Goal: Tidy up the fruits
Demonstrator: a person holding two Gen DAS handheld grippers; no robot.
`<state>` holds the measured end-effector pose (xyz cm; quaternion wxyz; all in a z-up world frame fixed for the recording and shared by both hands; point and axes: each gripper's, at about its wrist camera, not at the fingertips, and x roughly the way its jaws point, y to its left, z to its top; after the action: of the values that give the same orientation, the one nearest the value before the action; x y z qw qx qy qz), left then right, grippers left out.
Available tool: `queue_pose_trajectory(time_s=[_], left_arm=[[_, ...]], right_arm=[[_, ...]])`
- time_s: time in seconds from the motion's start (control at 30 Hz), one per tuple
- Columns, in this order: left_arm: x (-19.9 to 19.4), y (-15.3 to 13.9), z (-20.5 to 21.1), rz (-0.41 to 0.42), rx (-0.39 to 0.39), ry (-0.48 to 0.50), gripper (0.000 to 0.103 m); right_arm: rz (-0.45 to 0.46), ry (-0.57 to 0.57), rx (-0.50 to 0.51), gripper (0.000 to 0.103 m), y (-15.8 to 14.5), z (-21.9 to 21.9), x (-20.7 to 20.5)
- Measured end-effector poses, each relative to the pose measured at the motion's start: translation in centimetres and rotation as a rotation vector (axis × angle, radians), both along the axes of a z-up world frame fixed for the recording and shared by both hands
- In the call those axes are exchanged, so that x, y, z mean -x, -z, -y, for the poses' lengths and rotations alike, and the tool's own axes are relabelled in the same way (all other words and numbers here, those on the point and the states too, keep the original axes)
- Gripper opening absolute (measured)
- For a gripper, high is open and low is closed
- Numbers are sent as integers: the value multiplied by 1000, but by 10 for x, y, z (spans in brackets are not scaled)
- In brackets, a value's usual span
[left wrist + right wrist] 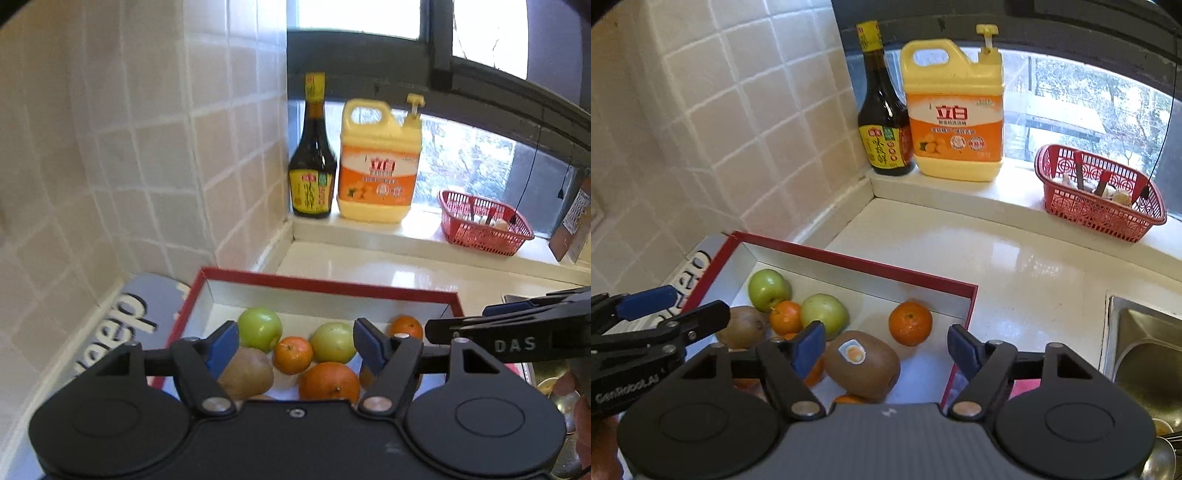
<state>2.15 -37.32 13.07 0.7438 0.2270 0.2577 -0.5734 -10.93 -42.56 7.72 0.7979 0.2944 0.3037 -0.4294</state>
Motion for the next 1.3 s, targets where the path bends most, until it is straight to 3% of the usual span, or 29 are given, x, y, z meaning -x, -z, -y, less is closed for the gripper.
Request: queue_pose_trajectory(time_s=[0.3, 0.5, 0.6, 0.87, 0.97, 1.1, 1.3], left_arm=[[23, -58, -66, 52, 96, -127, 83], [36, -84, -103, 100, 77, -311, 86], [41, -88, -118, 89, 74, -352, 86], [56, -92, -157, 101, 67, -463, 87], [66, -83, -170, 120, 51, -522, 91], [72, -61, -185, 78, 6, -589, 93], [65, -43, -204, 35, -47, -627, 93]], right_arm=[[85, -42, 50, 77, -37, -36, 18], [120, -91, 108, 79, -60, -68, 23], [134, -108, 128, 79, -69, -82, 24], [118, -162, 193, 79, -88, -120, 25], [89, -184, 231, 83, -88, -140, 24], [30, -218, 269, 89, -81, -168, 20], [-29, -277, 272, 90, -68, -195, 9]])
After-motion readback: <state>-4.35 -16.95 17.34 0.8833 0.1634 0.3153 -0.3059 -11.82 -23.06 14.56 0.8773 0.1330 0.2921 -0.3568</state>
